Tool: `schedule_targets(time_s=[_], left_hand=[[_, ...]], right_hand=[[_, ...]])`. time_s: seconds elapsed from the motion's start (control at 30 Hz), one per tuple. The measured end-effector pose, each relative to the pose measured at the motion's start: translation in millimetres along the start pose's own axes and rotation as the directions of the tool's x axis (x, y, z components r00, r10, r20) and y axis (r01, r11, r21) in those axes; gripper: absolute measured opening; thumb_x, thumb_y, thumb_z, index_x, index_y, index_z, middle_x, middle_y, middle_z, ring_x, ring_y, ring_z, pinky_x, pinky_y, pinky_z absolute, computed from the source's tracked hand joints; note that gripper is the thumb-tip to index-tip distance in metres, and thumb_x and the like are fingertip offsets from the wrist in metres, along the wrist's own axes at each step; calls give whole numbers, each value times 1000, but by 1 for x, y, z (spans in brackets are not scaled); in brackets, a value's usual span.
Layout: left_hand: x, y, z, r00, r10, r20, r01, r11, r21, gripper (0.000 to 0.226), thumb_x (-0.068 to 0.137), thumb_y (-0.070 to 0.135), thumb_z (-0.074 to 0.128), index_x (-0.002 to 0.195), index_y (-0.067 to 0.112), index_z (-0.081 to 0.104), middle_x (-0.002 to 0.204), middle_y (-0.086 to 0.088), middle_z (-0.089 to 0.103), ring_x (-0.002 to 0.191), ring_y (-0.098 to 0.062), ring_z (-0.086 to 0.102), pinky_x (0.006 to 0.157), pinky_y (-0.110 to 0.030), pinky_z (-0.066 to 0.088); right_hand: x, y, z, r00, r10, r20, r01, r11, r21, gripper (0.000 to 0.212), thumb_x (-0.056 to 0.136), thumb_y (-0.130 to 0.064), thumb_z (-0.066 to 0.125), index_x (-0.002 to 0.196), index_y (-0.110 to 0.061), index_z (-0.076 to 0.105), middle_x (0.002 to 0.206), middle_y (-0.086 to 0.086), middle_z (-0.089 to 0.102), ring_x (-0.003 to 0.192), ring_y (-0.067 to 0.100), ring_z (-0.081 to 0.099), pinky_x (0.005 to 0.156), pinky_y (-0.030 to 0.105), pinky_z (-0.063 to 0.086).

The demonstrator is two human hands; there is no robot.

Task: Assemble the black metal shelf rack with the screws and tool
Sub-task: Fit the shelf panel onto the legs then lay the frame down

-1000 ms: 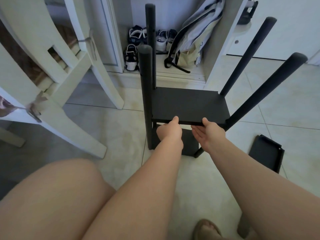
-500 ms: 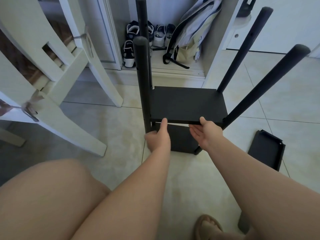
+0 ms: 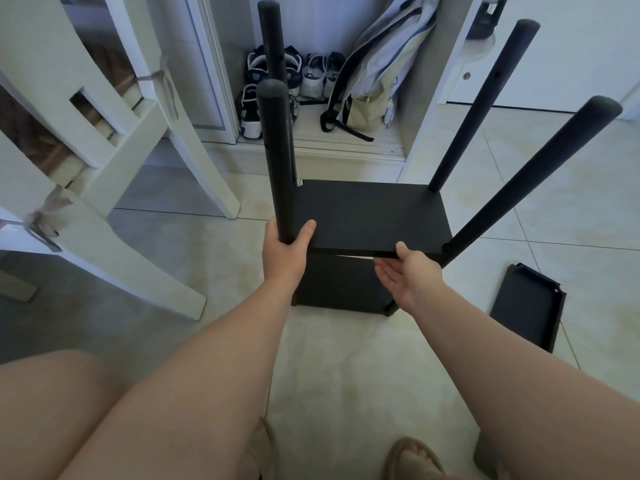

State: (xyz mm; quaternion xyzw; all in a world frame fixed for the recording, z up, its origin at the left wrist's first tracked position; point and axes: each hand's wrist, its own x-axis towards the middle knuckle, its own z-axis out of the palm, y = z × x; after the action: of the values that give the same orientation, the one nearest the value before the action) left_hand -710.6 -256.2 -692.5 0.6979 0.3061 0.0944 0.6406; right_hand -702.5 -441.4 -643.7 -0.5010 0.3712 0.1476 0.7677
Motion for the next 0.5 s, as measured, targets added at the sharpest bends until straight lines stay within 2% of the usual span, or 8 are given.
schedule_targets(time_s=[0.13, 0.23, 0.37, 0.5], left_hand=[[0, 1, 4, 999, -10, -31, 9, 1000, -23, 16, 89, 52, 65, 97, 55, 51, 95, 34, 54, 80, 11, 50, 66, -10, 35], [-2, 6, 6, 996, 1, -89, -3, 1000, -18, 18, 93, 43, 62, 87, 53, 48, 88, 29, 54, 74, 12, 55, 59, -6, 33], [-3, 14, 5, 990, 11, -142, -13, 1000, -16, 17, 96, 37, 62, 87, 42, 48, 88, 22, 55, 76, 0, 56, 58, -10, 34], [-5, 31, 0, 984, 68, -163, -65, 998, 24, 16, 97, 33, 61, 88, 37, 48, 90, 15, 57, 78, -5, 57, 58, -11, 36]], right_hand=[[-1, -1, 1, 1000, 20, -18, -20, 1000, 8, 30, 103, -13, 58, 132, -4, 53, 107, 18, 73, 92, 27, 73, 69, 34, 58], [-2, 2, 1, 999, 51, -4, -51, 998, 31, 31, 104, -12, 58, 133, -3, 53, 107, 20, 72, 92, 28, 72, 68, 36, 57], [-6, 1, 2, 997, 79, 21, -80, 996, 47, 31, 104, -12, 58, 133, -2, 53, 102, 20, 72, 91, 29, 72, 67, 37, 58], [-11, -10, 6, 990, 119, 74, -116, 993, -35, 32, 105, -17, 56, 133, -2, 54, 105, 19, 71, 92, 28, 71, 68, 37, 57]])
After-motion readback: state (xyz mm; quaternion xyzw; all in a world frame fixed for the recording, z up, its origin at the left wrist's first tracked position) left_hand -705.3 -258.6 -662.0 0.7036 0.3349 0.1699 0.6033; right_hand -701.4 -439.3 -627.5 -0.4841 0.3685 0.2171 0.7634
